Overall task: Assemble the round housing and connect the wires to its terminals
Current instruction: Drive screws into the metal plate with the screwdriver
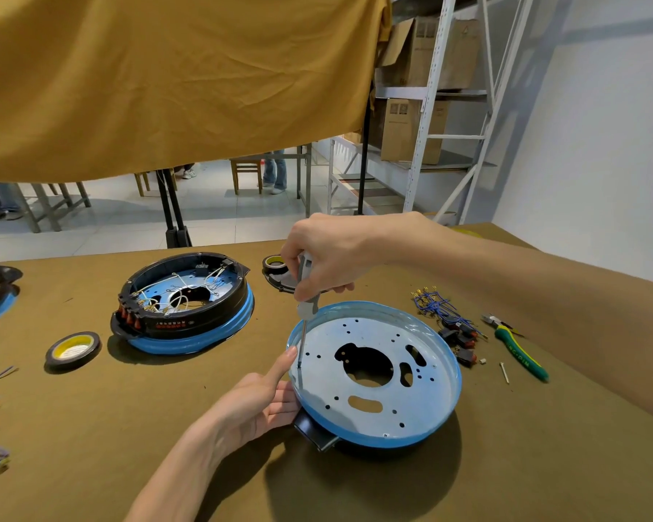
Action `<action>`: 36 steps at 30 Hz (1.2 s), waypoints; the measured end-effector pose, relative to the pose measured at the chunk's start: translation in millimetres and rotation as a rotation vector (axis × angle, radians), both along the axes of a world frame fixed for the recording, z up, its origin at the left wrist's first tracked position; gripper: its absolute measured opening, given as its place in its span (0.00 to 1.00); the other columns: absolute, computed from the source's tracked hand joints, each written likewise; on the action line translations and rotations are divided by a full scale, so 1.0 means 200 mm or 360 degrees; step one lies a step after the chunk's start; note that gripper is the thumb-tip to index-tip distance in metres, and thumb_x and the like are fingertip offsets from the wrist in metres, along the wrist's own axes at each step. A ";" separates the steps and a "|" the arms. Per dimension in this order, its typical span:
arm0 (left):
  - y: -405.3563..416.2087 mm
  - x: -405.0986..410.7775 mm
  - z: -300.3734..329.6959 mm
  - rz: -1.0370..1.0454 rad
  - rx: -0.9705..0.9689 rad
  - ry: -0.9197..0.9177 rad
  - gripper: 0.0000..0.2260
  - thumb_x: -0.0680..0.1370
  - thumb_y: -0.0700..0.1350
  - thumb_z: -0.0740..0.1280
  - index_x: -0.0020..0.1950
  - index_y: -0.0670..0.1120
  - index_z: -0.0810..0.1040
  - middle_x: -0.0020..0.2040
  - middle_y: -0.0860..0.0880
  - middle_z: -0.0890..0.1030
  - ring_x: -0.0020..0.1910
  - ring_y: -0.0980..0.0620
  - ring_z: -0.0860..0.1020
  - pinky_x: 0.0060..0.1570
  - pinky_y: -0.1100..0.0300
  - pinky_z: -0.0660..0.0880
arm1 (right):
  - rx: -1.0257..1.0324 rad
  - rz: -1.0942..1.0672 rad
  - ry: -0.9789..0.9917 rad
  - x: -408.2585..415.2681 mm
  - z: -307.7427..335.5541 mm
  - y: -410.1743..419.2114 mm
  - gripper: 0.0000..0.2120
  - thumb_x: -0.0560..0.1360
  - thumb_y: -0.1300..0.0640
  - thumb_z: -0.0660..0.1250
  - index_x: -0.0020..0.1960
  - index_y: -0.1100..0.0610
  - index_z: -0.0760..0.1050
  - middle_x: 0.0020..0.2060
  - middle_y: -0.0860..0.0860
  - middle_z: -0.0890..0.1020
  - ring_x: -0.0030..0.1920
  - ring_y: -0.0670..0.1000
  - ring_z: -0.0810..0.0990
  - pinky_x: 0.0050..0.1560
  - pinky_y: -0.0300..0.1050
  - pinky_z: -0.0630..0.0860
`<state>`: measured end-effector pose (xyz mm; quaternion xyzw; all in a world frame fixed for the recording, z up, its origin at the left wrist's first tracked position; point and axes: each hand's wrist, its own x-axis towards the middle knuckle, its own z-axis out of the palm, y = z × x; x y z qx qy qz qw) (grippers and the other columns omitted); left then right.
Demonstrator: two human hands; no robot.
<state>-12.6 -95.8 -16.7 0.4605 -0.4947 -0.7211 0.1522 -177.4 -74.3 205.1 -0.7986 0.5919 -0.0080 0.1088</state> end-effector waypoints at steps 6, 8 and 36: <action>0.00 0.00 -0.01 0.0018 0.0020 0.0026 0.40 0.63 0.71 0.72 0.56 0.36 0.82 0.49 0.39 0.87 0.42 0.48 0.86 0.37 0.61 0.80 | -0.0018 -0.0030 0.0019 0.02 0.00 -0.01 0.11 0.76 0.52 0.75 0.41 0.57 0.77 0.31 0.53 0.83 0.23 0.45 0.79 0.23 0.34 0.71; -0.01 0.00 -0.01 0.0012 0.0014 0.0020 0.42 0.63 0.72 0.72 0.58 0.36 0.82 0.50 0.40 0.87 0.43 0.48 0.87 0.37 0.61 0.81 | -0.0036 -0.0027 0.0023 0.03 0.00 -0.01 0.11 0.76 0.52 0.75 0.40 0.56 0.77 0.30 0.51 0.82 0.22 0.43 0.77 0.22 0.33 0.70; 0.07 -0.08 0.03 0.0422 -0.0142 0.0304 0.26 0.66 0.58 0.78 0.58 0.44 0.80 0.47 0.45 0.88 0.51 0.45 0.86 0.44 0.52 0.84 | 0.0188 -0.1168 -0.1874 -0.57 -0.47 0.43 0.06 0.78 0.61 0.65 0.50 0.65 0.74 0.38 0.59 0.85 0.34 0.56 0.83 0.35 0.46 0.81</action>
